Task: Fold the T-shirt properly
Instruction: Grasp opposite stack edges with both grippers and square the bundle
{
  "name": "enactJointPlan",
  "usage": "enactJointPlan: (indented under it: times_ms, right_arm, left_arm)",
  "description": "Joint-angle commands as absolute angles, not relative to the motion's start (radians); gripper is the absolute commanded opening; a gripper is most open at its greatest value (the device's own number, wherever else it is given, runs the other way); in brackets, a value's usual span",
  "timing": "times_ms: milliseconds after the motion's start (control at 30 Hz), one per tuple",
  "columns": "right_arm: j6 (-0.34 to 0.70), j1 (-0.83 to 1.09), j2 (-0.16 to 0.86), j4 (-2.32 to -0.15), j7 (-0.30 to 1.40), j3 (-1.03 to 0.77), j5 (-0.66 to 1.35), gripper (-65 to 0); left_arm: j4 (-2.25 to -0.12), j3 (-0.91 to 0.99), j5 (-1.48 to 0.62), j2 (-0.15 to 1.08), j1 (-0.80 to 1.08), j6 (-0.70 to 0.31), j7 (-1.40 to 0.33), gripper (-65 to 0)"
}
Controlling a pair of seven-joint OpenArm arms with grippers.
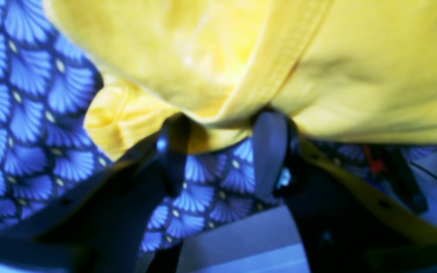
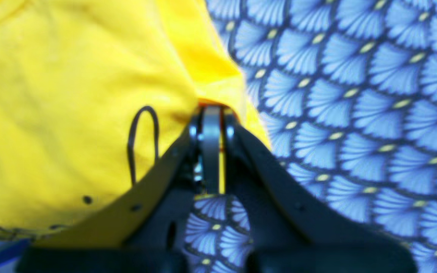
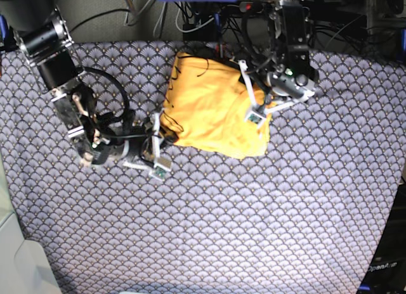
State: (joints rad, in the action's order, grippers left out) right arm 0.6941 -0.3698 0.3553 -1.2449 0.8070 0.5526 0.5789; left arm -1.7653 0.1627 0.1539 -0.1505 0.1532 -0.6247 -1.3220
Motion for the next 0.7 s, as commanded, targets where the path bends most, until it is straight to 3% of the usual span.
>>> enactJointPlan:
  times_ms: [0,133,467,667]
  right_arm:
    - [0.698,-0.386,0.363,-1.256,0.786,0.558,0.596,-65.0]
    - [0.698,-0.352,0.367,-1.268,0.788,0.562,0.596,-65.0]
    - [0.698,-0.182,0.484,-1.535,0.843,0.553,0.598,-65.0]
    - [0.698,-0.079,0.529,-1.661,0.845,0.553,0.598,-65.0]
  left_arm:
    - [-1.768,0.162,0.150,-0.157,0.127,-0.624,-1.303,-38.0]
    - [-1.702,0.163,0.147,-0.157,0.054,-0.624,-1.296,-38.0]
    - [-1.432,0.165,0.137,-0.157,-0.219,-0.624,-1.227,-38.0]
    - [-1.377,0.225,-0.019,-0.157,-0.311,-0.624,-1.202,-38.0]
